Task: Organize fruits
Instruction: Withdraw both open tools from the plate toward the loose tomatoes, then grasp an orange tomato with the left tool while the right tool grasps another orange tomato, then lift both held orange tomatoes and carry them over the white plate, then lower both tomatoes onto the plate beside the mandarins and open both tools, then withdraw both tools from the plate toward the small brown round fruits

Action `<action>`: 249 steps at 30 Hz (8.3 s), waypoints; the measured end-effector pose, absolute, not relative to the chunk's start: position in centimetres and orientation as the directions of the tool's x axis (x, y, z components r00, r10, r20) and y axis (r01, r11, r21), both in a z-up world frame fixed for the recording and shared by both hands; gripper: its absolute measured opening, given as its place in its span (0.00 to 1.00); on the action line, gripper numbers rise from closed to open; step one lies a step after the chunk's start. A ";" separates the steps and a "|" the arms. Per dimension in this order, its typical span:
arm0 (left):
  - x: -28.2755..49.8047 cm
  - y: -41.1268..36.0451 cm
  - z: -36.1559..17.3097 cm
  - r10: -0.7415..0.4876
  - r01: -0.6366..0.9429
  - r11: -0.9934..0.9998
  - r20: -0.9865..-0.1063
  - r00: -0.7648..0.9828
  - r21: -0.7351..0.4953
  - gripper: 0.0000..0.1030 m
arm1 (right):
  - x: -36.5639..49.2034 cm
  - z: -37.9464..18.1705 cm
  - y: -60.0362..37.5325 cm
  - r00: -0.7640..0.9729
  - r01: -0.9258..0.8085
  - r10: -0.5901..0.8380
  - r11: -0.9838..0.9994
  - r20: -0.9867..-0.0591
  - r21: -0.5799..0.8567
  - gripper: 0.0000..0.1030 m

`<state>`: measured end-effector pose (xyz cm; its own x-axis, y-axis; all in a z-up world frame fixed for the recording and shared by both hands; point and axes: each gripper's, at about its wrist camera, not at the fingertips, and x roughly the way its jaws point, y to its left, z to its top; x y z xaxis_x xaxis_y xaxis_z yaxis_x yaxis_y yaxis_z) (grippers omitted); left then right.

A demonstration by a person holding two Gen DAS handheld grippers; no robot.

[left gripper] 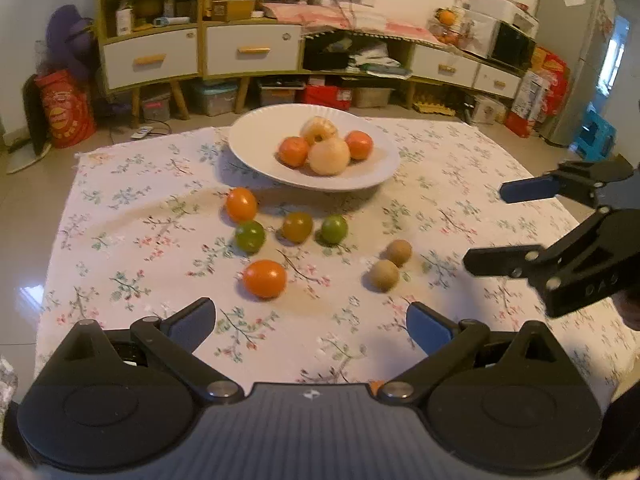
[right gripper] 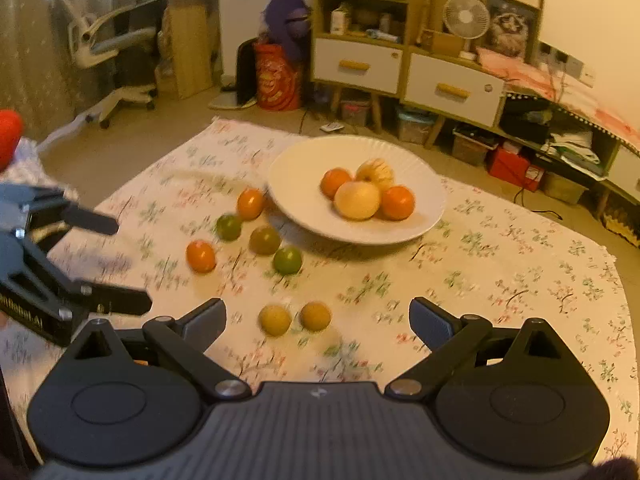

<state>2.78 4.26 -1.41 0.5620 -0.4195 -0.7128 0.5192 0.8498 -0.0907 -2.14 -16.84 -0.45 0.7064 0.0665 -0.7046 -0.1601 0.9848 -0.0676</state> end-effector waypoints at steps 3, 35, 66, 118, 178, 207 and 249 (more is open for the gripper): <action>2.2 4.1 -1.8 -0.438 0.558 0.826 -0.713 0.548 -0.078 0.87 | -2.9 -1.0 -16.5 0.698 -0.178 0.079 0.982 -0.712 -0.065 0.95; 0.3 3.8 -5.8 -0.536 0.690 0.698 -0.779 0.325 -0.193 0.55 | -3.6 -4.0 -15.9 0.667 -0.221 0.090 0.972 -0.740 -0.081 0.95; 2.0 5.3 -5.7 -0.489 0.616 0.769 -0.777 0.396 -0.171 0.16 | 0.5 -4.3 -12.8 0.660 -0.302 0.239 0.952 -0.712 0.040 0.73; 3.6 6.1 -4.8 -0.395 0.507 0.852 -0.792 0.465 -0.127 0.16 | 4.7 -4.7 -11.2 0.597 -0.303 0.276 0.947 -0.753 0.107 0.26; 14.7 -4.0 -2.3 -0.401 0.455 0.884 -0.672 0.623 -0.106 0.16 | 8.4 -2.6 -22.0 0.740 -0.028 0.073 0.997 -0.669 0.077 0.26; 16.5 -5.1 -3.6 -0.365 0.456 0.888 -0.684 0.631 -0.053 0.20 | 9.6 -3.6 -21.3 0.720 -0.054 0.027 0.998 -0.693 -0.017 0.26; 9.9 0.9 -1.3 -0.310 0.416 0.909 -0.688 0.656 -0.012 0.76 | 4.1 -1.2 -19.0 0.693 -0.048 -0.007 0.997 -0.721 -0.056 0.75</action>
